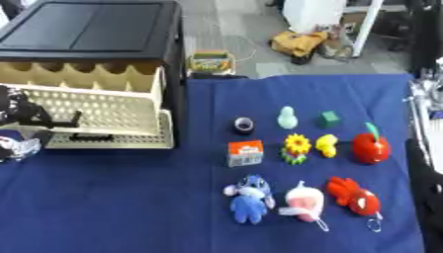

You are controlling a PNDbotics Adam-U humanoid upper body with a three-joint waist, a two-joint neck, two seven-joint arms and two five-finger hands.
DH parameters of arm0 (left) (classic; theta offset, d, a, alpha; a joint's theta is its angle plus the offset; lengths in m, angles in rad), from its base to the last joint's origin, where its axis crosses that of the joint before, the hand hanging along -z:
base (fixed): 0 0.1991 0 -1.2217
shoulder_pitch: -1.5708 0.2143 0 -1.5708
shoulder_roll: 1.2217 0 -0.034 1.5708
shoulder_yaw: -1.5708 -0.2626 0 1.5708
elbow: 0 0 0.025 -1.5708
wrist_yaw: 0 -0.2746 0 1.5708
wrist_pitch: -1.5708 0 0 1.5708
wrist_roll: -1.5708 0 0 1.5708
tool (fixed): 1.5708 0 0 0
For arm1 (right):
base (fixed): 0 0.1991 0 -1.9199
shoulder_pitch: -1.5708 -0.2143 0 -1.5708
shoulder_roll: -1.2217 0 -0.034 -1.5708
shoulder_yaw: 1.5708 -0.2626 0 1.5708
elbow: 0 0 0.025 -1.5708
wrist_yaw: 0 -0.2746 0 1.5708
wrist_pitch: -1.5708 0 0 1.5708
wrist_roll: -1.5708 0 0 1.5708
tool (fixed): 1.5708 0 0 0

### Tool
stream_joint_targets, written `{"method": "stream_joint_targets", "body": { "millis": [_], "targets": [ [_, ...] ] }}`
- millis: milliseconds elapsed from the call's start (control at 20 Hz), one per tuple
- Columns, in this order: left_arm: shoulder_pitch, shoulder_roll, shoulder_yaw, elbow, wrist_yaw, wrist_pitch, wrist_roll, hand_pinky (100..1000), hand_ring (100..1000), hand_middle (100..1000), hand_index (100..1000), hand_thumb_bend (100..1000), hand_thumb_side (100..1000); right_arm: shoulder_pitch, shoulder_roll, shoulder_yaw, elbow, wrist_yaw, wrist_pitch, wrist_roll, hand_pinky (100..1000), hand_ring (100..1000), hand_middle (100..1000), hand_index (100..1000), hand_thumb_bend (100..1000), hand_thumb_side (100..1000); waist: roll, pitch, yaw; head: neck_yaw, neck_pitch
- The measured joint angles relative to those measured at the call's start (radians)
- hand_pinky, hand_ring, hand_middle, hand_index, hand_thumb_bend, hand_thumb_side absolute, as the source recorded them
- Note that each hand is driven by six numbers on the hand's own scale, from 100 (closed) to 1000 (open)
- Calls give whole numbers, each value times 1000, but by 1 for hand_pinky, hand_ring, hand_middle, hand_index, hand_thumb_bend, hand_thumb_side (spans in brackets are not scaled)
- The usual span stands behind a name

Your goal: Pick up objects from table and place into drawer.

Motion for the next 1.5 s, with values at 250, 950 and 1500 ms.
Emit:
{"method": "stream_joint_targets", "body": {
  "millis": [250, 950, 1500],
  "targets": [
    [29, 20, 0, -39, 7, 14, 14, 100, 100, 100, 696, 100, 1000, 0, 6, 0, -1, 0, 0, -1, 783, 770, 695, 918, 100, 1000, -2, -2, 5, -1, 2],
    [125, 70, -5, -150, 32, 46, 38, 100, 100, 100, 809, 100, 1000, 1, 15, -1, -11, 1, 4, -6, 783, 771, 698, 918, 100, 1000, -12, -8, 12, -5, 2],
    [152, 75, -10, -188, 106, 55, 7, 100, 100, 100, 961, 100, 1000, 0, 23, -1, -12, 5, 2, -10, 783, 772, 699, 917, 100, 1000, -19, -9, 11, -4, 2]
  ]
}}
